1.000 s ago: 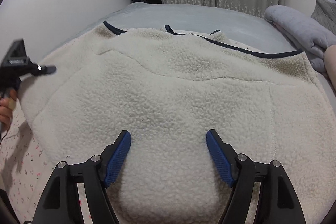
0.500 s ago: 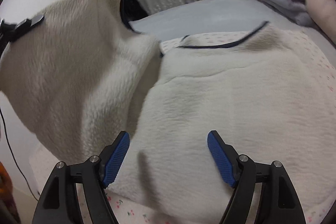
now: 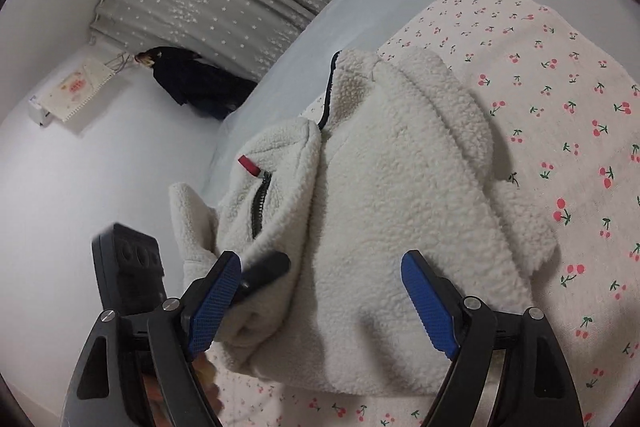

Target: Fold large clothes

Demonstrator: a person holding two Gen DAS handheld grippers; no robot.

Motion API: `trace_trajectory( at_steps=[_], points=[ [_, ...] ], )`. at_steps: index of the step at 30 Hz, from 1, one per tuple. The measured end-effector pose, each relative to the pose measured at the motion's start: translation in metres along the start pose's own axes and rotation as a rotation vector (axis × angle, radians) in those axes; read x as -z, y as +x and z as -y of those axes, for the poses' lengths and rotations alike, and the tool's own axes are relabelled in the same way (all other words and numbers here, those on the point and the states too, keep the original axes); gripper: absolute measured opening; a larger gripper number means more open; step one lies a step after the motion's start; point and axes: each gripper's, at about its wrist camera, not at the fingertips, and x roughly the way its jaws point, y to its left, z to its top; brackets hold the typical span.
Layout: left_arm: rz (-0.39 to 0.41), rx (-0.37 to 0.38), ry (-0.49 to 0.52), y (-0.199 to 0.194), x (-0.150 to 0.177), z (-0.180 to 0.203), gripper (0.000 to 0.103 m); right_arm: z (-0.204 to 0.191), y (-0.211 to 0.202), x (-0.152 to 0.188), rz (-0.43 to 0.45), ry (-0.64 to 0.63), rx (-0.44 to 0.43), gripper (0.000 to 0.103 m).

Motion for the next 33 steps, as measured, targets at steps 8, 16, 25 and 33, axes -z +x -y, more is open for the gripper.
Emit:
trace_trajectory(
  at_steps=[8, 16, 25, 33],
  points=[
    [0.068, 0.098, 0.043, -0.039, 0.012, 0.001, 0.046, -0.038, 0.018, -0.02, 0.011, -0.067, -0.201, 0.075],
    [0.085, 0.081, 0.057, -0.077, 0.022, -0.009, 0.05, -0.067, 0.114, -0.016, -0.195, -0.218, 0.049, 0.021],
    [0.181, -0.371, 0.032, -0.153, -0.014, -0.04, 0.08, -0.053, 0.112, -0.011, -0.154, -0.206, 0.021, 0.019],
    [-0.042, -0.443, -0.268, -0.112, -0.059, -0.118, 0.08, -0.039, 0.098, -0.018, -0.164, -0.161, -0.039, 0.021]
  ],
)
